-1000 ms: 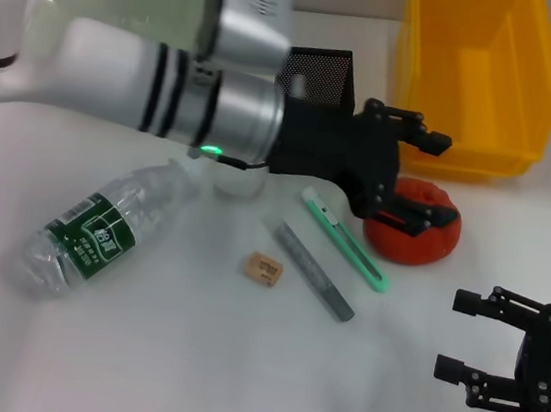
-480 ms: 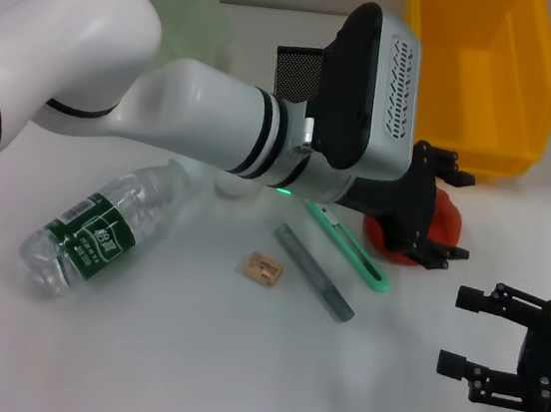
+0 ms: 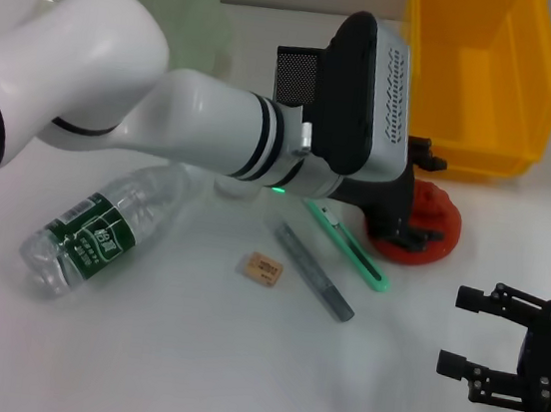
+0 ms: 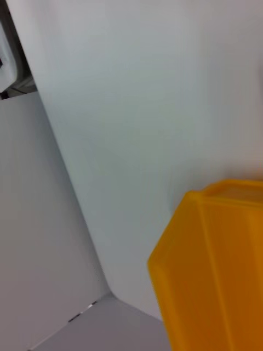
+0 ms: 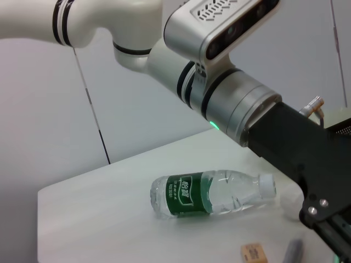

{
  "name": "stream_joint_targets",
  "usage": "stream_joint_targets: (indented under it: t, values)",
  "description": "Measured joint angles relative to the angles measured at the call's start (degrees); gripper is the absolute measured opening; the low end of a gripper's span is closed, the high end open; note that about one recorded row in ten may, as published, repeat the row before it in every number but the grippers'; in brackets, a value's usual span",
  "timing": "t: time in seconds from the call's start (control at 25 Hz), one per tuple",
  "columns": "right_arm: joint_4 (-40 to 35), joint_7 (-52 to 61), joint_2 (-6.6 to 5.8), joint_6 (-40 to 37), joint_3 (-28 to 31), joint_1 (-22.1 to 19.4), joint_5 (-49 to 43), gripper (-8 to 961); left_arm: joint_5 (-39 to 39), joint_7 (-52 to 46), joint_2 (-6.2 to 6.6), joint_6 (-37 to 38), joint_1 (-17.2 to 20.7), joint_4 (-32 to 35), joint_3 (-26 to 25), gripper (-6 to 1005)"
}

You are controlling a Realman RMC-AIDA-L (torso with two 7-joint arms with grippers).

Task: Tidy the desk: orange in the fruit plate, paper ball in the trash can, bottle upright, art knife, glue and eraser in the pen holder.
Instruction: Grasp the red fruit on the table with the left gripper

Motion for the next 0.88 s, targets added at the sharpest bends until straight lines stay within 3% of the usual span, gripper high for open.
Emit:
stream_joint_targets:
  t: [0.28,0.48,0.88]
  values:
    - [0.0,-0.2,0.0,0.0,0.0,0.1,0.0,812,0.1,-0.1,0.0,-2.8,0.7,-0.2,2.2,808]
    - [0.0,-0.3,0.0,0.0,0.0,0.1,0.0,812,0.1,-0.1,0.0,-2.5,0.9,-0.1,2.9,672]
    - [-0.1,-0.3,0.0,0.0,0.0,-0.1,0.0,811,-0.3,0.0,0.0,-2.2,1.3,0.7,2.8,226]
